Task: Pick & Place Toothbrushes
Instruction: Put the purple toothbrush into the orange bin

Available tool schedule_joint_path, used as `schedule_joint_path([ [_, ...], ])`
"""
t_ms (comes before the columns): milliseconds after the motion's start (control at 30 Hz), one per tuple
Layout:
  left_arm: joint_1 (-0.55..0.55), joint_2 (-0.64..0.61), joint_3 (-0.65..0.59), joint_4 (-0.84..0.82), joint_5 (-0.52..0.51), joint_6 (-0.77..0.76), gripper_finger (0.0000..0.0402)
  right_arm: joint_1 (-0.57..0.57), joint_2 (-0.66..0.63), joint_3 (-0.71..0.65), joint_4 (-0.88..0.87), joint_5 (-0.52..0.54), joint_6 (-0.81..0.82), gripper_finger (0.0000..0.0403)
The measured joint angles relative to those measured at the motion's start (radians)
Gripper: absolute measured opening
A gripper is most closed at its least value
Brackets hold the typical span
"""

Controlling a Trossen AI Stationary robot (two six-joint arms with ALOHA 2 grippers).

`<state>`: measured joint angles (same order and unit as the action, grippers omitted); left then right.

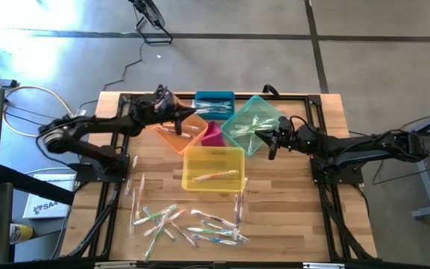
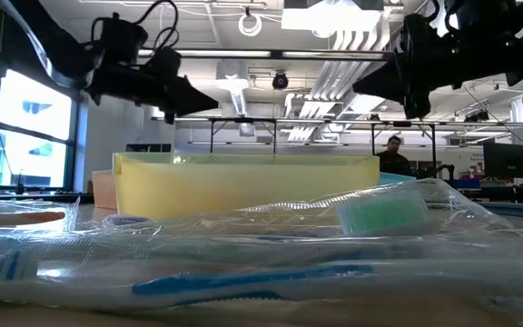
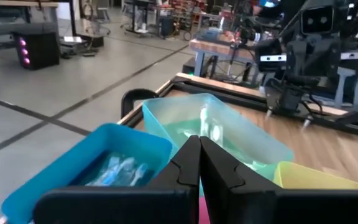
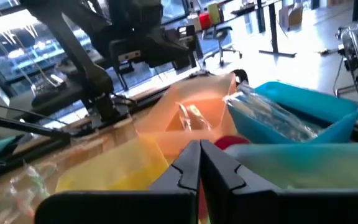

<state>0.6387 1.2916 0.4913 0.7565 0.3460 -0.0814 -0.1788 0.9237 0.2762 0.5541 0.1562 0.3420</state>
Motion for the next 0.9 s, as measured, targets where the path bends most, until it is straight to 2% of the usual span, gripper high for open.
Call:
schedule_joint_path([
  [200,0.0,-0.18,-0.051,-0.22,-0.001,0.042,0.0,0.114,0.0,0.064,-0.066,0.129,-0.004,0.0002],
  [333,-0.006,-0.295,-0.063,-0.369,-0.013,0.061,0.0,0.196,0.0,0.145,-0.197,0.233,-0.005,0.0002],
  [567,-0.103,-0.451,-0.102,-0.429,-0.051,0.117,0.0,0.324,0.036,0.302,-0.452,0.443,0.084,0.0002],
  [733,-0.163,-0.534,-0.112,-0.501,-0.123,0.119,0.0,0.402,0.141,0.438,-0.601,0.513,0.163,0.0002],
  [900,-0.197,-0.58,-0.112,-0.581,-0.155,0.119,0.0,0.448,0.288,0.591,-0.772,0.515,0.298,0.0002],
])
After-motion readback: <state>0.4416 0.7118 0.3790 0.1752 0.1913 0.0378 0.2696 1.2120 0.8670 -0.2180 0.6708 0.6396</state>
